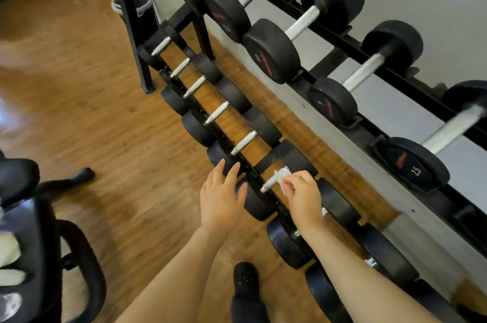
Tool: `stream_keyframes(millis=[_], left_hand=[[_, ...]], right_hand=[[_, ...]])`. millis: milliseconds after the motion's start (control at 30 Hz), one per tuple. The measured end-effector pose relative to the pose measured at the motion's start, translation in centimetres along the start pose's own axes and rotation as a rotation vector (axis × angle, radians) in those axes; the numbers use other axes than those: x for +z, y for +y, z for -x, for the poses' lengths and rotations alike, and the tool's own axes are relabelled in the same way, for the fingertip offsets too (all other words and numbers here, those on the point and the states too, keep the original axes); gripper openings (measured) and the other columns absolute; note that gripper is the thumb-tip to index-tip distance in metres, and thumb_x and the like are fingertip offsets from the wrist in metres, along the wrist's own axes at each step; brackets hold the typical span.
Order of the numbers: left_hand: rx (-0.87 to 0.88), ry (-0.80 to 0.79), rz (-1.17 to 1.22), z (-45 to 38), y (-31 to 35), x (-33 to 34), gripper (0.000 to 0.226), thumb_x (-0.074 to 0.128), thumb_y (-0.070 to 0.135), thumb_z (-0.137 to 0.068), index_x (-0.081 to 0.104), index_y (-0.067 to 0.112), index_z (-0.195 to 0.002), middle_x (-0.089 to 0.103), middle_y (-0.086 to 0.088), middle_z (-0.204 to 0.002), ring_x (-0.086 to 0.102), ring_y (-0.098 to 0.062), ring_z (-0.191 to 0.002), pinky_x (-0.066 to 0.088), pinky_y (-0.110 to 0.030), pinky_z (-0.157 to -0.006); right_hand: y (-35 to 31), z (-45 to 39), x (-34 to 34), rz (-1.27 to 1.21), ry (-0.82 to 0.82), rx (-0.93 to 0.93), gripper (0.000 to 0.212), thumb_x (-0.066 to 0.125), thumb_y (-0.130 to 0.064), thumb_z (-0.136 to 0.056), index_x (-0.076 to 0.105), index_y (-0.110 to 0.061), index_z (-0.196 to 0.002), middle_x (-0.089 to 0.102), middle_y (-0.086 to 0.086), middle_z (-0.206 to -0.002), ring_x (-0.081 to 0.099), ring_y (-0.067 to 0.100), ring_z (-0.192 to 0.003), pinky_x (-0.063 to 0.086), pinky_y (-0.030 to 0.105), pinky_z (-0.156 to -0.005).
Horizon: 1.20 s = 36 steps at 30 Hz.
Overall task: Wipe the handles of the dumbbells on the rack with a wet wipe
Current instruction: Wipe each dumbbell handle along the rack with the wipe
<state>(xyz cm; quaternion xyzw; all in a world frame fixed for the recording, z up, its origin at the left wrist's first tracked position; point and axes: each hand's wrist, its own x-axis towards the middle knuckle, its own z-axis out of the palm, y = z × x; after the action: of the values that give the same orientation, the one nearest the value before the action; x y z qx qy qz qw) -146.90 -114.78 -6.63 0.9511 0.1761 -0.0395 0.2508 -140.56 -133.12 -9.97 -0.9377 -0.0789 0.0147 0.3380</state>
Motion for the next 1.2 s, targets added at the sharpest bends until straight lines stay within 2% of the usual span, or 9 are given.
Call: stream_keyframes(millis=[200, 300, 433, 567, 733, 867, 1000, 1100, 1200], left_hand=[[-0.020, -0.036, -0.038, -7.2, -2.0, 3.6, 0.054, 0.045, 0.043, -0.102, 0.034, 0.029, -0.152, 0.021, -0.007, -0.162, 0.019, -0.026, -0.148, 0.020, -0.039, -0.118], [-0.015, -0.048, -0.058, -9.5, -2.9, 5.0, 0.055, 0.045, 0.043, -0.102, 0.033, 0.027, -0.153, 0.022, -0.008, -0.162, 0.018, -0.026, -0.149, 0.018, -0.039, -0.118], [-0.029, -0.066, -0.055, -11.8, -4.4, 7.2, 0.054, 0.043, 0.042, -0.102, 0.030, 0.028, -0.153, 0.020, -0.007, -0.162, 0.016, -0.026, -0.149, 0.016, -0.038, -0.119], [-0.034, -0.060, -0.028, -13.5, -6.4, 10.4, 0.053, 0.042, 0.040, -0.103, 0.030, 0.028, -0.153, 0.021, -0.005, -0.162, 0.016, -0.025, -0.149, 0.017, -0.040, -0.119], [0.008, -0.028, -0.056, -16.3, -10.6, 15.4, 0.052, 0.043, 0.039, -0.103, 0.032, 0.027, -0.153, 0.021, -0.009, -0.162, 0.014, -0.029, -0.150, 0.016, -0.044, -0.120], [0.084, 0.041, -0.108, -19.3, -14.4, 19.1, 0.052, 0.040, 0.042, -0.103, 0.032, 0.029, -0.153, 0.015, -0.008, -0.164, 0.007, -0.030, -0.151, 0.010, -0.044, -0.121], [0.155, 0.157, -0.108, -21.9, -16.9, 21.7, 0.052, 0.031, 0.045, -0.103, 0.037, 0.026, -0.151, 0.019, -0.009, -0.163, 0.010, -0.030, -0.151, 0.011, -0.045, -0.121], [0.209, 0.185, -0.111, -22.9, -17.6, 23.6, 0.055, 0.026, 0.047, -0.102, 0.038, 0.025, -0.151, 0.018, -0.008, -0.163, 0.008, -0.030, -0.151, 0.009, -0.046, -0.121], [0.246, 0.282, -0.134, -23.4, -18.1, 25.4, 0.050, 0.032, 0.045, -0.103, 0.046, 0.024, -0.146, 0.024, -0.011, -0.161, 0.014, -0.034, -0.149, 0.016, -0.051, -0.118]], right_hand=[[2.4, -3.6, 5.0, 0.013, -0.025, 0.017, 0.011, 0.062, -0.011, -0.092, 0.070, -0.006, -0.098, 0.058, 0.002, -0.099, 0.056, 0.017, -0.089, 0.052, 0.030, -0.073], [4.0, -4.1, 6.8, 0.032, -0.017, 0.077, 0.009, 0.065, -0.009, -0.090, 0.071, -0.005, -0.095, 0.059, 0.005, -0.100, 0.055, 0.015, -0.085, 0.037, 0.010, -0.067], [5.2, -4.4, 9.0, 0.062, 0.031, 0.110, 0.007, 0.074, -0.003, -0.081, 0.073, -0.005, -0.087, 0.063, 0.008, -0.090, 0.051, 0.012, -0.073, 0.023, 0.005, -0.060], [7.5, -4.5, 12.3, 0.055, 0.075, 0.124, 0.012, 0.074, -0.004, -0.081, 0.073, -0.004, -0.093, 0.063, 0.008, -0.090, 0.052, 0.013, -0.078, 0.028, 0.006, -0.062], [11.6, -4.6, 18.1, 0.035, 0.122, 0.167, 0.016, 0.069, -0.006, -0.086, 0.072, -0.003, -0.101, 0.061, 0.008, -0.099, 0.054, 0.013, -0.085, 0.039, 0.016, -0.068], [14.0, -5.5, 22.3, -0.066, 0.271, 0.286, 0.016, 0.066, -0.006, -0.088, 0.072, -0.003, -0.102, 0.059, 0.004, -0.099, 0.052, 0.012, -0.086, 0.034, 0.005, -0.064], [16.1, -7.0, 25.0, -0.181, 0.456, 0.325, 0.015, 0.066, -0.008, -0.088, 0.073, -0.005, -0.101, 0.063, 0.004, -0.101, 0.050, 0.005, -0.089, 0.034, -0.002, -0.072], [17.0, -7.3, 26.2, -0.236, 0.530, 0.293, 0.013, 0.067, -0.007, -0.088, 0.073, -0.008, -0.100, 0.058, -0.004, -0.101, 0.053, 0.005, -0.090, 0.040, 0.006, -0.076], [17.5, -7.2, 26.7, -0.216, 0.587, 0.203, 0.012, 0.068, -0.007, -0.087, 0.073, -0.008, -0.098, 0.054, -0.010, -0.097, 0.055, 0.007, -0.088, 0.043, 0.013, -0.077]])
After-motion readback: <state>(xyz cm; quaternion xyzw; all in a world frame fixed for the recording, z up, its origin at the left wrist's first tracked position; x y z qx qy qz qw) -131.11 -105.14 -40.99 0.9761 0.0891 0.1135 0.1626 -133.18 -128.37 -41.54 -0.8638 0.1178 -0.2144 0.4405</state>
